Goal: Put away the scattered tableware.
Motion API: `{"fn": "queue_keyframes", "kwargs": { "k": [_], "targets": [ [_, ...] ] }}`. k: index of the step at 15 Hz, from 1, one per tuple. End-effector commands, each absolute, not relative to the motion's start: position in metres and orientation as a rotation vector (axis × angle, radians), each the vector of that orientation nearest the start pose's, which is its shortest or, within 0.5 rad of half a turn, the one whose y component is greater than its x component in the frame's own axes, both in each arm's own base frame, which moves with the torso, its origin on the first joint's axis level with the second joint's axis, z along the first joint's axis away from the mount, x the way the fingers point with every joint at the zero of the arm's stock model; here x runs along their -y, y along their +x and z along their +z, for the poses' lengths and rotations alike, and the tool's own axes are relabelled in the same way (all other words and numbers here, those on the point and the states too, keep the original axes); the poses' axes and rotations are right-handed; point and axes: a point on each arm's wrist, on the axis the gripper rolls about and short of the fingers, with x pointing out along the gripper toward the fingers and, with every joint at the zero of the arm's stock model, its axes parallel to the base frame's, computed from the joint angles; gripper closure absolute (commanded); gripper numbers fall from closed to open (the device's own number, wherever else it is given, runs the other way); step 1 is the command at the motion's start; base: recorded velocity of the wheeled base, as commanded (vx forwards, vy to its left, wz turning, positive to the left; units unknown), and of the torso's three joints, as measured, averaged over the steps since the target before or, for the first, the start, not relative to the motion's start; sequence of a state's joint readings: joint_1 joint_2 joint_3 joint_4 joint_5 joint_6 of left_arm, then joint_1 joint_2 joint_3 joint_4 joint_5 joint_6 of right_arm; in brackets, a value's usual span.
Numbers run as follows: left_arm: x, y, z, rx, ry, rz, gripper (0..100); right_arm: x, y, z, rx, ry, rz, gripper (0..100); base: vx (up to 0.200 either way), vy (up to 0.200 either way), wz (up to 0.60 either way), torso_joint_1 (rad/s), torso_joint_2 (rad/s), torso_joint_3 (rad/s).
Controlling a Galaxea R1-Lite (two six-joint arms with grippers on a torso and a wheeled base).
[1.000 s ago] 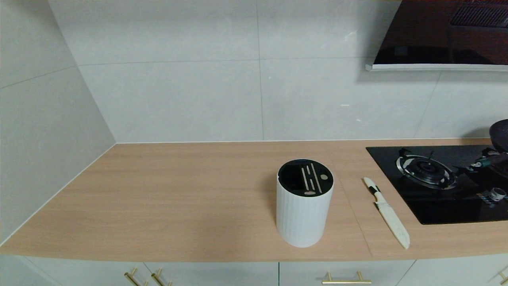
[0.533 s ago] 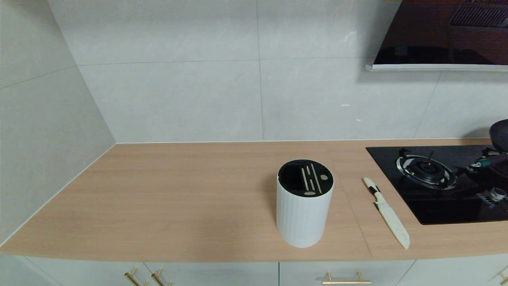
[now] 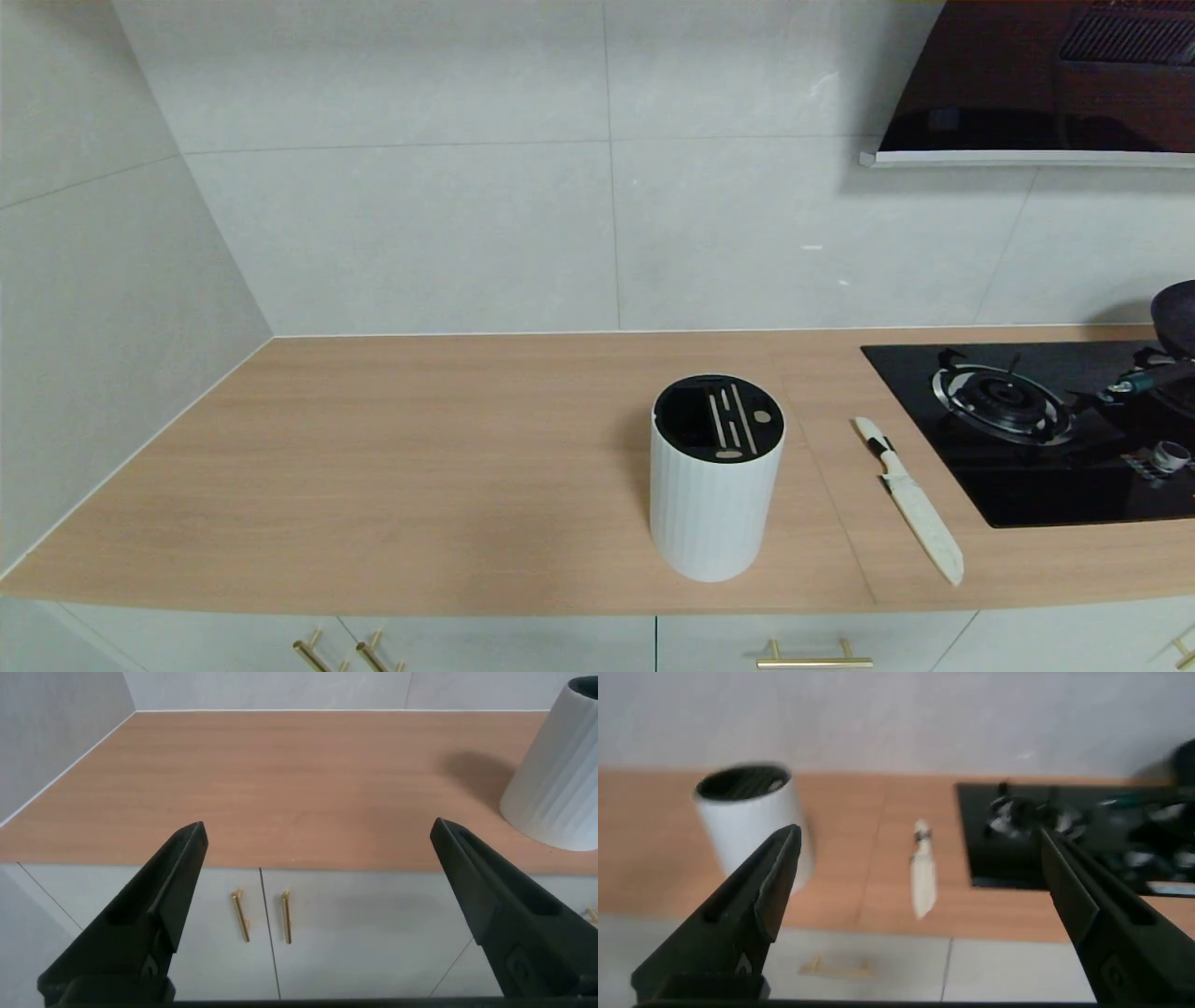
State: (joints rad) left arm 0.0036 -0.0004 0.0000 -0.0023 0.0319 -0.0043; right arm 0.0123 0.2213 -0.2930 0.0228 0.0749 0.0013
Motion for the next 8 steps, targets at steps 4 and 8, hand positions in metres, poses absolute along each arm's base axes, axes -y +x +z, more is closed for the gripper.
{"fn": "queue_keyframes", "kwargs": {
  "k": [4, 8],
  "targets": [
    [-0.001, -0.023, 0.076, 0.003, -0.005, 0.035, 0, -0.01, 0.121, 0.206, -0.447, 0.019, 0.164, 0, 0.0, 0.0, 0.0, 0.0, 0.0, 0.0],
    [-0.001, -0.023, 0.076, 0.003, -0.005, 0.035, 0, -0.019, 0.208, 0.182, -0.633, 0.014, 0.181, 0, 0.0, 0.0, 0.0, 0.0, 0.0, 0.0]
  ]
}}
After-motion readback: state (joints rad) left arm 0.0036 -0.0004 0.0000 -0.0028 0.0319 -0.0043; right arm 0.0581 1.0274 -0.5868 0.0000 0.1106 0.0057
